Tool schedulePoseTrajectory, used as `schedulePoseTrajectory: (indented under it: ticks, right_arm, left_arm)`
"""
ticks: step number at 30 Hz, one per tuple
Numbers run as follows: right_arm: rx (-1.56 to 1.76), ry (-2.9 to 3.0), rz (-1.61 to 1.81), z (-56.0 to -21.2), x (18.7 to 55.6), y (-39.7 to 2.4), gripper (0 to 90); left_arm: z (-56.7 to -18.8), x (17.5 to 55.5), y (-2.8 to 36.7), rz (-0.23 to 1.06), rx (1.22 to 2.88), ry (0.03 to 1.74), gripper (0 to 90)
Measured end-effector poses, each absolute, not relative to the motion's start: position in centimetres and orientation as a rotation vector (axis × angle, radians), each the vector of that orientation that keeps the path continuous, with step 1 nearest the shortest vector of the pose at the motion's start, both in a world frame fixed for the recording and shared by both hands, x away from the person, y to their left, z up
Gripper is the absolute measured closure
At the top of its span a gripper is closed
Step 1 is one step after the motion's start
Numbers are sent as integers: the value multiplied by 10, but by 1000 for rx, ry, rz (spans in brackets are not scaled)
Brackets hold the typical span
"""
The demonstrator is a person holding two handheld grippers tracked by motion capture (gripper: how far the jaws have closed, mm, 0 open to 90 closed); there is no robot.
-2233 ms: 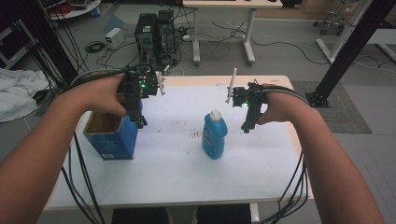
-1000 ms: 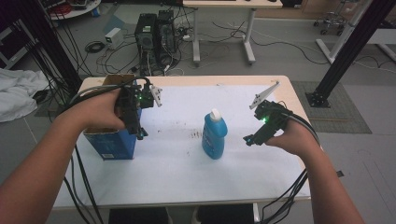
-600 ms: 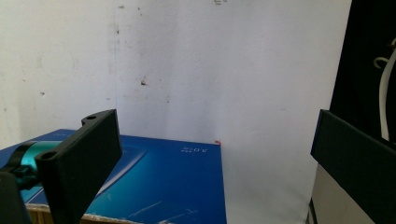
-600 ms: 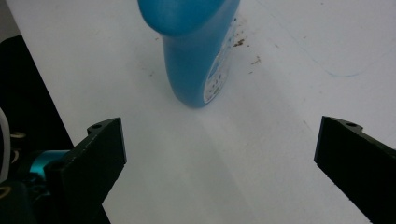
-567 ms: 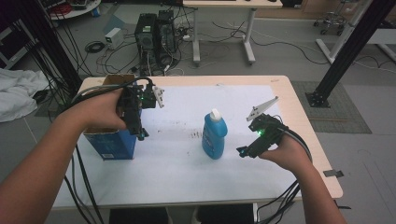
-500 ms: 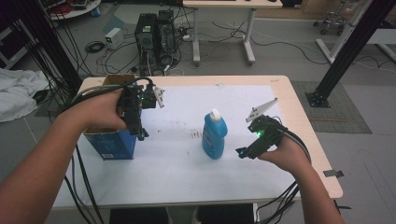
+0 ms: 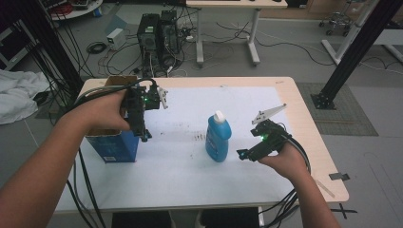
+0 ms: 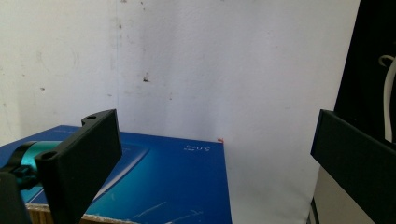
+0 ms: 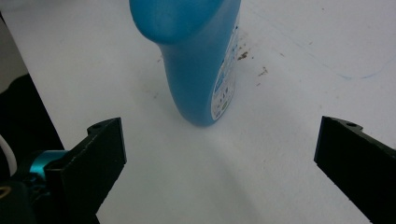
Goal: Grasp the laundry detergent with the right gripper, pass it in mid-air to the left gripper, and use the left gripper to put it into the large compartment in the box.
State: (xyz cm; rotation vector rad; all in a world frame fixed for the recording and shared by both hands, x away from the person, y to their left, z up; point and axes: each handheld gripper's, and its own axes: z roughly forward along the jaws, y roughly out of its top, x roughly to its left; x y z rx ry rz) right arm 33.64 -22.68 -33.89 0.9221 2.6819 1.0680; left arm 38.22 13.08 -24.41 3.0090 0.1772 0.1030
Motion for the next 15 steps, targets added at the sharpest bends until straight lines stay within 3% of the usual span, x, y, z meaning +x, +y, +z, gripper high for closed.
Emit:
schedulePoseTrajectory:
  ticks: [15]
  right_arm:
    - [963, 2628, 1230, -363, 331, -229, 11]
  left_arm:
    - [-245, 383, 130, 84, 3008, 173, 17]
